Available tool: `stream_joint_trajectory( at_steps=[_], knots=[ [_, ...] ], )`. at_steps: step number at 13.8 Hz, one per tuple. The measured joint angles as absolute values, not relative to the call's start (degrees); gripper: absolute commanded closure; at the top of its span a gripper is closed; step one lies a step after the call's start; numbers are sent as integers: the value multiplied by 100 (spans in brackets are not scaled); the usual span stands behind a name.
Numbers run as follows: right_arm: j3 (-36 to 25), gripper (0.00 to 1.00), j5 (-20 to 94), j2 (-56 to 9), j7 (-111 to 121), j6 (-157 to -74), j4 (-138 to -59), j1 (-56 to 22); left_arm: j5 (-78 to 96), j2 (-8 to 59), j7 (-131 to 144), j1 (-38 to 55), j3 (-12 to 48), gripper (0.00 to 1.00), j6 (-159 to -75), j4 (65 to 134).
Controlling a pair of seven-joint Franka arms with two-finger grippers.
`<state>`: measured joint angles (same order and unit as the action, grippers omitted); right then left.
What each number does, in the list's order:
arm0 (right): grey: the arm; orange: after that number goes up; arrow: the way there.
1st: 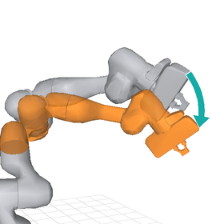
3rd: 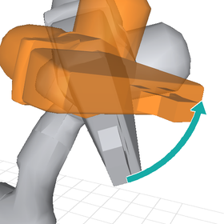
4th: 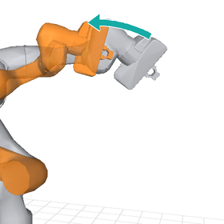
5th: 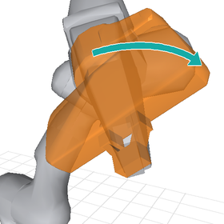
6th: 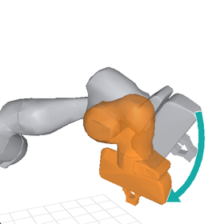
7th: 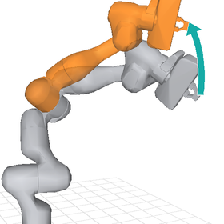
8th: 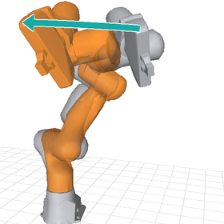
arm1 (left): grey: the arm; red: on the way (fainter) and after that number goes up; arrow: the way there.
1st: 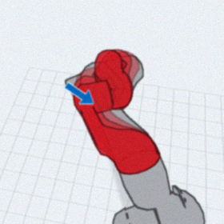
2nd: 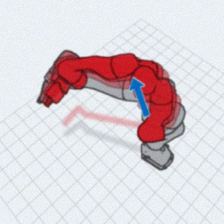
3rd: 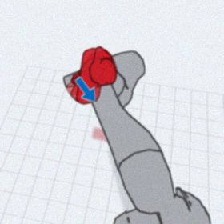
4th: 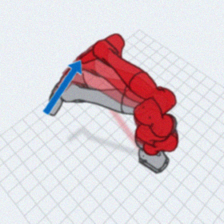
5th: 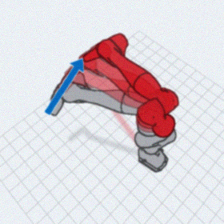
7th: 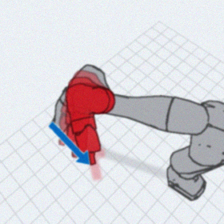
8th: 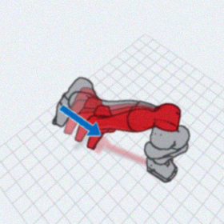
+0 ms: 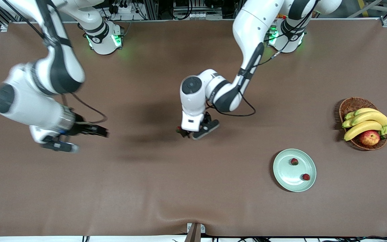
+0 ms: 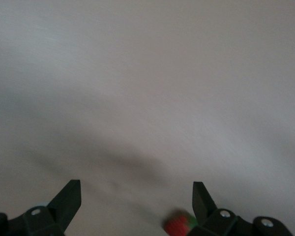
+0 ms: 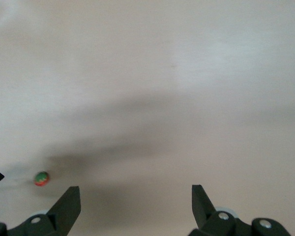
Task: Collect all strawberries into plate
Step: 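Grasp the last strawberry with the left gripper while the right gripper withdraws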
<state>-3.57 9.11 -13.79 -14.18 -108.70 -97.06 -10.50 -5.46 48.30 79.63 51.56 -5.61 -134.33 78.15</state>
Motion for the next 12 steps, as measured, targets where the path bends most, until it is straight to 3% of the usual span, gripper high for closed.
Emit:
stream_joint_trajectory(
  at_steps=[4,12],
  knots=[
    [-353,0,707,-987,-1412,-9070,-8864,-653,-618,5086,6925,5313,-564,0,-14032,7818],
    [-347,0,459,-372,-252,-7890,-8518,262,-1526,5354,6604,5781,-578,0,-14267,7819]
  ],
)
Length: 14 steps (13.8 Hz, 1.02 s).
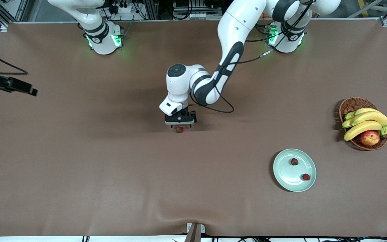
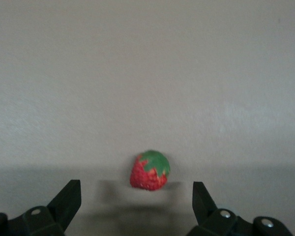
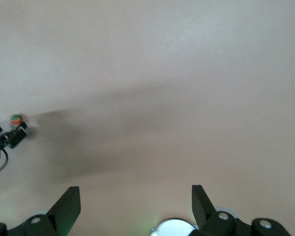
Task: Collect all strawberries into plate
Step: 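Grasp the last strawberry with the left gripper while the right gripper withdraws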
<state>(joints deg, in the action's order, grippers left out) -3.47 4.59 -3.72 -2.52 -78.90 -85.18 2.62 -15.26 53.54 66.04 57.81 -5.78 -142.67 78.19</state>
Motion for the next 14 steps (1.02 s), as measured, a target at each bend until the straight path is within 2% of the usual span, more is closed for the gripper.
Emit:
stream_joint_trajectory(
  at_steps=[3,8,10,13,14],
  knots=[
    [-347,0,-29,-272,404,-7815,-8518,375,-1737,5425,6604,5793,-611,0,-14268,7818],
    [-338,0,-97,-172,485,-7814,-8498,400,-1762,5579,6604,5791,-713,1,-14288,7686],
    [-326,0,-97,-180,485,-7817,-8499,400,-1762,5596,6604,5792,-713,29,-14290,7657],
    [-313,0,-97,-184,485,-7825,-8498,400,-1762,5595,6627,5792,-729,38,-14314,7630],
    [-308,0,-97,-184,485,-7825,-8497,400,-1763,5595,6628,5792,-730,44,-14318,7611]
  ],
)
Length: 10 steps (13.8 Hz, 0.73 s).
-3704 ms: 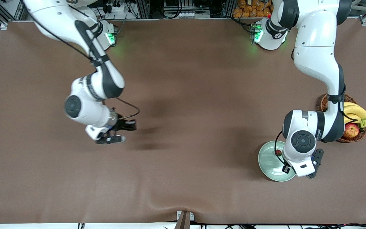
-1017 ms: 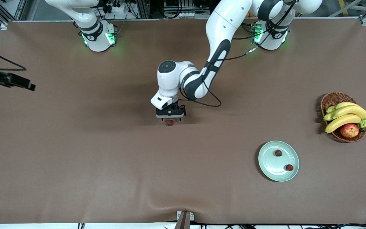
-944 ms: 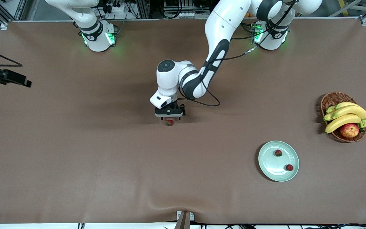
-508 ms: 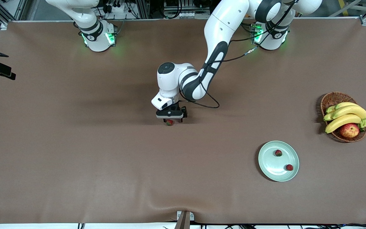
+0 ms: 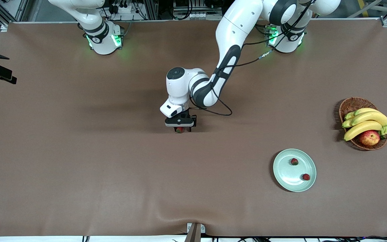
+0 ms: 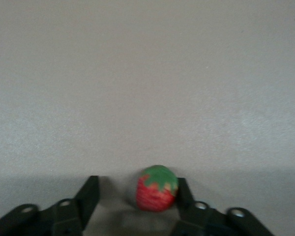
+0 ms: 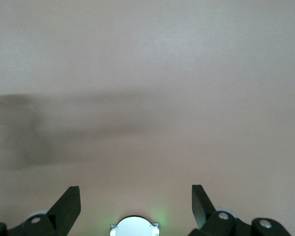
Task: Collect all strawberries into plate
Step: 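Grasp the last strawberry with the left gripper while the right gripper withdraws, then carry the strawberry to the green plate and release it with the left gripper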
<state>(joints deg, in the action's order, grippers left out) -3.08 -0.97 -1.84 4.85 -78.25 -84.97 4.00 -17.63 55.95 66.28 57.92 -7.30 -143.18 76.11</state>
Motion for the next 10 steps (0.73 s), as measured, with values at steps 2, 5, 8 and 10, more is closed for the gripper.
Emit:
stream_joint_trajectory(
  at_steps=[2,5,8,10],
  knots=[
    [-284,0,-90,-184,485,-7831,-8482,400,-1763,5597,6640,5791,-742,62,-14331,7601],
    [-265,0,-31,-183,484,-7835,-8385,400,-1762,5599,6662,5789,-786,100,-14331,7585],
    [-263,0,31,-183,392,-7835,-8343,400,-1763,5599,6940,5787,-794,100,-14331,7575],
    [-253,0,87,-183,286,-7835,-8325,400,-1762,5576,7191,5771,-821,100,-14330,7532]
  ],
)
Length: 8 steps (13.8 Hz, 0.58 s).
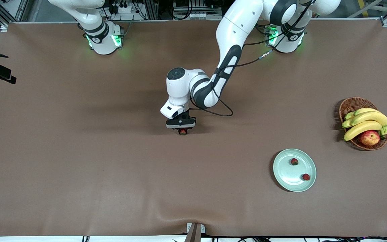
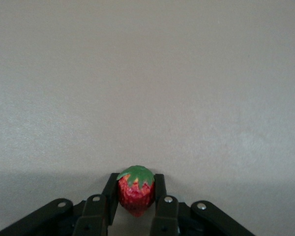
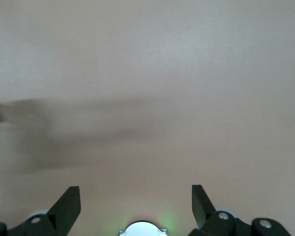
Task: Collect all strawberries into plate
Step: 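Carry the strawberry to the green plate and release it with the left gripper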
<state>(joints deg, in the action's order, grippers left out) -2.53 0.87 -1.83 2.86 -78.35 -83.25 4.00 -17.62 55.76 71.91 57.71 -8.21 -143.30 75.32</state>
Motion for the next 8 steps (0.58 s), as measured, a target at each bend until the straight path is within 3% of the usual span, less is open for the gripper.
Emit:
stream_joint_trajectory(
  at_steps=[3,8],
  knots=[
    [-258,0,277,-183,252,-7835,-8313,400,-1762,5266,7622,5457,-916,100,-13985,7427],
    [-265,0,292,-194,252,-7821,-8314,401,-1761,4330,7643,3912,-927,100,-12440,7415]
  ],
)
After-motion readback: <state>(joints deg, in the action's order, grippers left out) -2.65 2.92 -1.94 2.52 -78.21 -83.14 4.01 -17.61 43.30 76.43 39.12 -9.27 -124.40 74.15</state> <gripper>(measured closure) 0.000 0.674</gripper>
